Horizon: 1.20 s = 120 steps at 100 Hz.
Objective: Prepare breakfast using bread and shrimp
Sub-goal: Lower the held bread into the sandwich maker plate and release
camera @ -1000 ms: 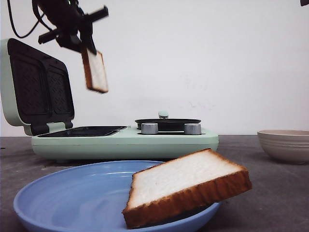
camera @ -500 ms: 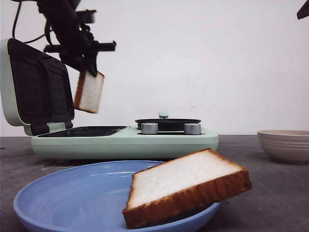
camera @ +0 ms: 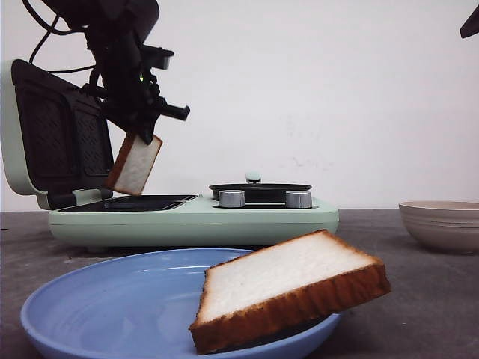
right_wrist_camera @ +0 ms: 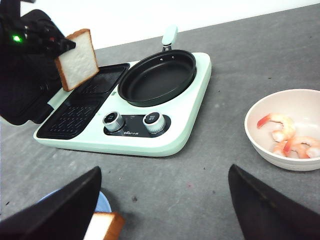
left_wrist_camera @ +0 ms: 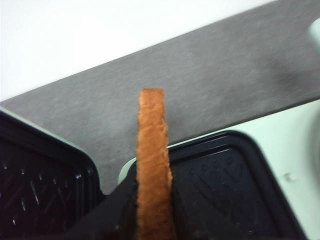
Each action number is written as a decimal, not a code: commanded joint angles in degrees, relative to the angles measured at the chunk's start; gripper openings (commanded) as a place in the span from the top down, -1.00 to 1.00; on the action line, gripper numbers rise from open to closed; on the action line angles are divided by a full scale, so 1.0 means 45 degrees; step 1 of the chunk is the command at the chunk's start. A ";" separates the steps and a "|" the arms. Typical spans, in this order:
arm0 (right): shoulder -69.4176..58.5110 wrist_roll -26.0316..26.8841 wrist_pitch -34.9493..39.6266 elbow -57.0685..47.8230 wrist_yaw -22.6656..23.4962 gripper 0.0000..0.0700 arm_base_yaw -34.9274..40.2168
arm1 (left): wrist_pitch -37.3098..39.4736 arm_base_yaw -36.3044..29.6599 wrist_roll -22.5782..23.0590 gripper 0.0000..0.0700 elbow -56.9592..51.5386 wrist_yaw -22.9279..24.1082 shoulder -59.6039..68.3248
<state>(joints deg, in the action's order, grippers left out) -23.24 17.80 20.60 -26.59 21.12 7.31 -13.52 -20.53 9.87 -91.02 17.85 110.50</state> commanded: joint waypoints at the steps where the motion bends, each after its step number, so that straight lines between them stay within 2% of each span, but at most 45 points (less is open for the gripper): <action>1: -0.0063 -0.0155 -0.0078 -0.0117 -0.0039 -0.43 0.0024 | 0.0194 -0.0151 0.0379 0.99 -0.0311 0.0039 0.0291; 35: -0.0063 -0.0155 -0.0078 -0.0117 -0.0039 -0.43 0.0024 | 0.0947 -0.0423 0.1608 0.99 -0.0311 0.0102 0.0583; 52: -0.0063 -0.0155 -0.0063 -0.0117 -0.0034 -0.43 0.0029 | 0.0923 -0.0646 0.2234 0.99 -0.0311 0.0515 0.0962; 79: -0.0058 -0.0311 0.0209 -0.0117 -0.0034 -0.43 0.0024 | 0.0962 -0.0874 0.2244 0.99 -0.0311 0.1044 0.1389; 110: -0.0058 -0.0389 0.0214 -0.0117 -0.0039 -0.43 0.0024 | 0.1132 -0.0860 0.2210 0.99 -0.0311 0.0952 0.1554; 115: -0.0058 -0.0389 0.0214 -0.0117 -0.0039 -0.43 0.0024 | 0.1287 -0.0860 0.2074 0.86 -0.0311 0.0937 0.1559; 120: -0.0058 -0.0389 0.0214 -0.0117 -0.0039 -0.43 0.0024 | 0.1379 -0.0860 0.1807 0.52 -0.0311 0.0937 0.1559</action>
<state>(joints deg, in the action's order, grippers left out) -23.24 16.69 22.02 -26.59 20.99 7.31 -8.25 -24.23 19.33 -91.02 22.17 115.85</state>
